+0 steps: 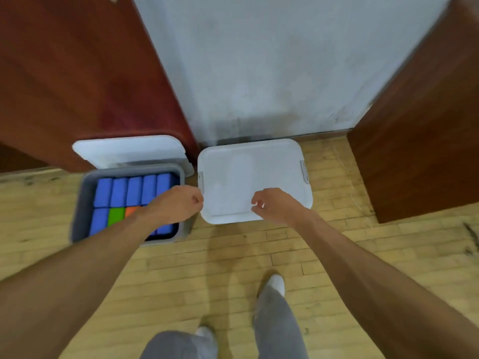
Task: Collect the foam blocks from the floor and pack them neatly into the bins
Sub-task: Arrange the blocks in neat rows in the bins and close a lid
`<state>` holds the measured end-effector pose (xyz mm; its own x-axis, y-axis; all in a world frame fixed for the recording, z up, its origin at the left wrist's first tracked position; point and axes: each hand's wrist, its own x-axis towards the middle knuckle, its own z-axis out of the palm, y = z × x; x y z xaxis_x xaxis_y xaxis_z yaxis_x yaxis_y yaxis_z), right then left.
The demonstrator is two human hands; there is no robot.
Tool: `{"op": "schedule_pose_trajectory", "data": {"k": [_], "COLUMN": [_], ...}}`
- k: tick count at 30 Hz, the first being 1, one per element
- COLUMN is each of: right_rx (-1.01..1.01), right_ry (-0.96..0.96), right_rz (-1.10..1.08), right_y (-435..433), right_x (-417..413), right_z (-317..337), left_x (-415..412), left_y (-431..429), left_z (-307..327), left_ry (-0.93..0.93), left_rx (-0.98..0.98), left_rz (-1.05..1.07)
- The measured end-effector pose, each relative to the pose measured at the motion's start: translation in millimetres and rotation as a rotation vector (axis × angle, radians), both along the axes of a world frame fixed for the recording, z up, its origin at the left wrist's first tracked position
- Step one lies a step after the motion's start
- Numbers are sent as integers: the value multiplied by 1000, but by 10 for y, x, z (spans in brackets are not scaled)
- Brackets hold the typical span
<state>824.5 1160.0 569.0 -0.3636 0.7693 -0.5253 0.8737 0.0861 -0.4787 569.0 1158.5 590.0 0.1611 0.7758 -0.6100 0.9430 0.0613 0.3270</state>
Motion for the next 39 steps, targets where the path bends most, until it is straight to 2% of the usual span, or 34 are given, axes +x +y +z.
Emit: {"op": "schedule_pose_trajectory", "data": {"k": [4,9,14,21,25,30,39], "right_rx": [108,204,215,197,186,155,121], "right_ry": [0,4,-10,-45,-57,-78,-74], "right_rz": [134,285,251,191,151,114,70], "right_y": [-233,-512,-864,-835,-550,113,1496], "right_x": [-695,-1777,-2981,-3900,-4059,-4264,-4698], "right_z": [833,1359,1605,1850,1781,1332,189], "left_x": [-628,-1866,-3057,-4008,-4187,-4328,-4502], "left_y": [-357,-911,-1372,-1329,-951,-174,1239], "left_z": [845,1197,1464,1643,1560,1308,95], "left_ry": [-119,-166,-214,-190,-179,-125,-147], "left_rx": [59,140,277,246,220,181,104], "left_rz": [192,255,311,298,272,234,276]}}
